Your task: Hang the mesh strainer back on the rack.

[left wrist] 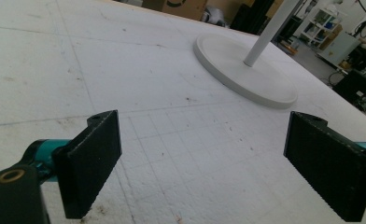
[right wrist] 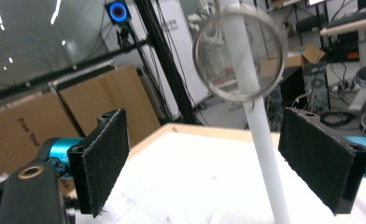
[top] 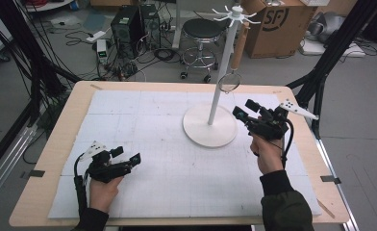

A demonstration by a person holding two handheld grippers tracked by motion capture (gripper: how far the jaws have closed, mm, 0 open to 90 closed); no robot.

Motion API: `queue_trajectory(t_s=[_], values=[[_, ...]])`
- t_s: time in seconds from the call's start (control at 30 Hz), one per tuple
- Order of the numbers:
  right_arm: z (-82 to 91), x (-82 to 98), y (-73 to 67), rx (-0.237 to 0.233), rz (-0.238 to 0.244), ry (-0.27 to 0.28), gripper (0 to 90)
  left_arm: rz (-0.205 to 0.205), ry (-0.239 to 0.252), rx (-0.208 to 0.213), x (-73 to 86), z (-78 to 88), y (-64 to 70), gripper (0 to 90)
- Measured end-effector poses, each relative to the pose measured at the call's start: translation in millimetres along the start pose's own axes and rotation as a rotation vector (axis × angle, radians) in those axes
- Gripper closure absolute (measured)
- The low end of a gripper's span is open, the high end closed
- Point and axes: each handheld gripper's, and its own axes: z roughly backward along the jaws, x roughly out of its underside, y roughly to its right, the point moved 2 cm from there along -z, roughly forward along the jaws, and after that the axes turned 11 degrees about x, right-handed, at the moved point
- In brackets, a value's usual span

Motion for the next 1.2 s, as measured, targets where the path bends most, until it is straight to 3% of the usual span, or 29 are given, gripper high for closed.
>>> queue_trajectory(t_s=[0.47,0.87,1.2], values=[[8.7,37.5,6.6,0.029,0.038,-0.098,15.2,-0.019,-0.009,-0.003,0.9,-1.6,2.1,11.8],[18.7,60.7,16.8,0.044,0.029,-0.126,15.1,-0.022,-0.009,0.003,1.2,-2.9,3.5,11.8],[24.0,72.6,21.2,0.061,0.057,-0.152,15.1,-0.027,-0.009,0.022,1.8,-4.5,5.8,11.8]])
